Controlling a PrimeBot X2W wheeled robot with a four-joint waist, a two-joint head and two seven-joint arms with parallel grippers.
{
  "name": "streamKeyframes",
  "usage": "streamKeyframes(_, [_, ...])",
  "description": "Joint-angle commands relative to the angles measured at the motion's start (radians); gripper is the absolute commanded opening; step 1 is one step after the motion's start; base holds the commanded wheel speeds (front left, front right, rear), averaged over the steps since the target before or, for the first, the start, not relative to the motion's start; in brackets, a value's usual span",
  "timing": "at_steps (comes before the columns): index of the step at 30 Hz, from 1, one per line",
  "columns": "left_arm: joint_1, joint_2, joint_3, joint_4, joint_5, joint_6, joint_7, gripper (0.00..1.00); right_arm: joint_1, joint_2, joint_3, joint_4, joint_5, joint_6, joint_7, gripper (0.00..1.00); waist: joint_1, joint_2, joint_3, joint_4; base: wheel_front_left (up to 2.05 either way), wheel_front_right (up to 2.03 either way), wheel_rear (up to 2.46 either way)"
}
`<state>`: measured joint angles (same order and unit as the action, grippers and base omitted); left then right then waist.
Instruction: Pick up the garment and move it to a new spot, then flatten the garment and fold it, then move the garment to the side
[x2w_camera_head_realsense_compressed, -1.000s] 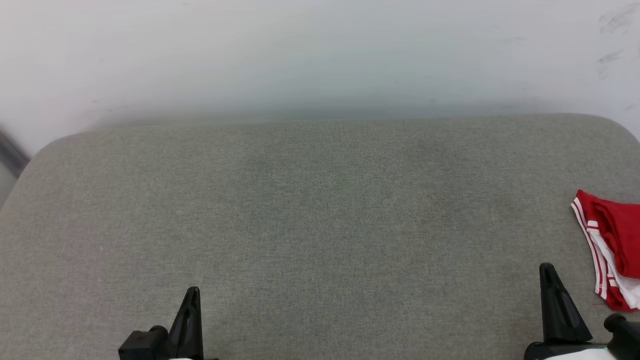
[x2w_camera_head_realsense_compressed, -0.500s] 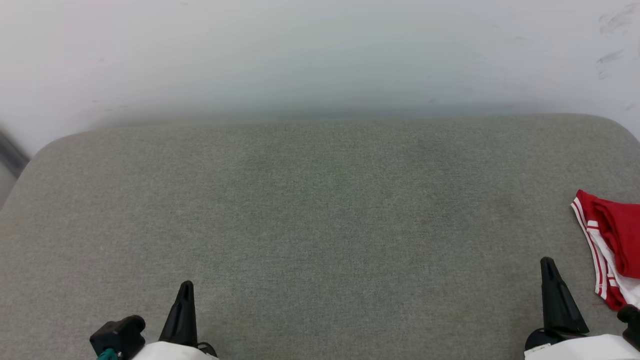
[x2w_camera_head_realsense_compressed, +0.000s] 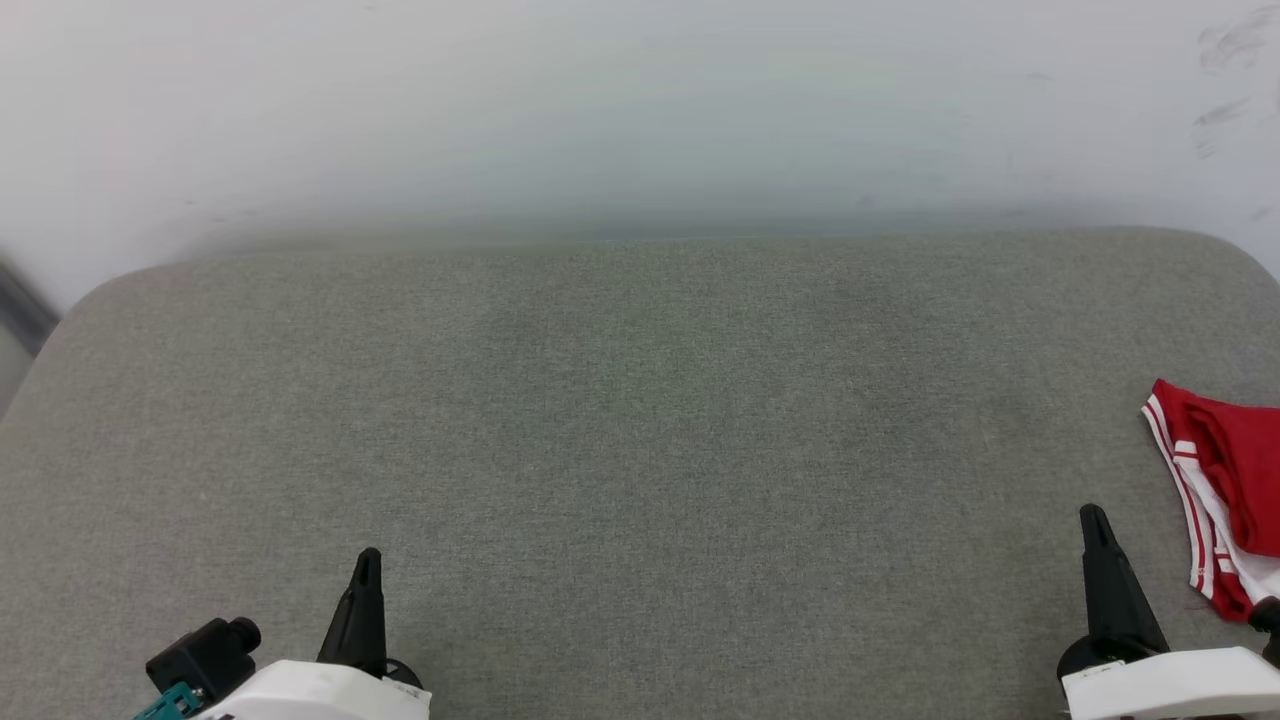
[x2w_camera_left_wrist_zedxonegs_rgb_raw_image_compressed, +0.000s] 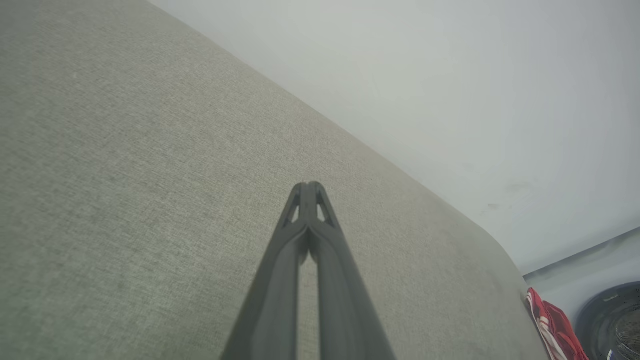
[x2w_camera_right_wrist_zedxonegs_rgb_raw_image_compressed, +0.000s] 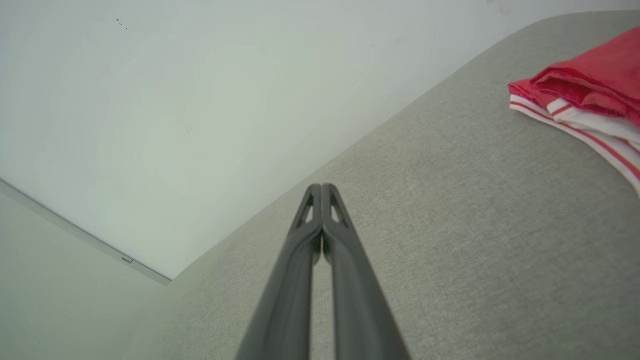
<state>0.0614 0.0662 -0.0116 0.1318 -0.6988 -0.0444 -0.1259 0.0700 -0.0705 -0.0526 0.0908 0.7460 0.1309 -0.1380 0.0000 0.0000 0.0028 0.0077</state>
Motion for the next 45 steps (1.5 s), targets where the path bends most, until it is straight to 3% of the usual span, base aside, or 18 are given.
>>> streamKeyframes(1, [-0.027, 0.007, 0.007, -0.006, -0.043, -0.008, 0.007, 0.0, -0.03, -0.01, 0.001, -0.005, 0.043, 0.0, 0.008, 0.0, 0.0, 0.0, 0.0, 0.0, 0.0, 0.0, 0.0])
streamKeyframes(25, [-0.08, 0.009, 0.038, 0.035, -0.363, -0.038, 0.08, 0.0, -0.084, -0.013, -0.004, 0.05, 0.351, 0.0, 0.082, 0.0, 0.0, 0.0, 0.0, -0.002, 0.0, 0.0, 0.0])
streamKeyframes(45, [-0.115, 0.007, 0.06, 0.062, -0.566, -0.055, 0.13, 0.0, -0.12, -0.012, -0.011, 0.087, 0.546, 0.0, 0.132, 0.0, 0.0, 0.0, 0.0, -0.004, 0.0, 0.0, 0.0])
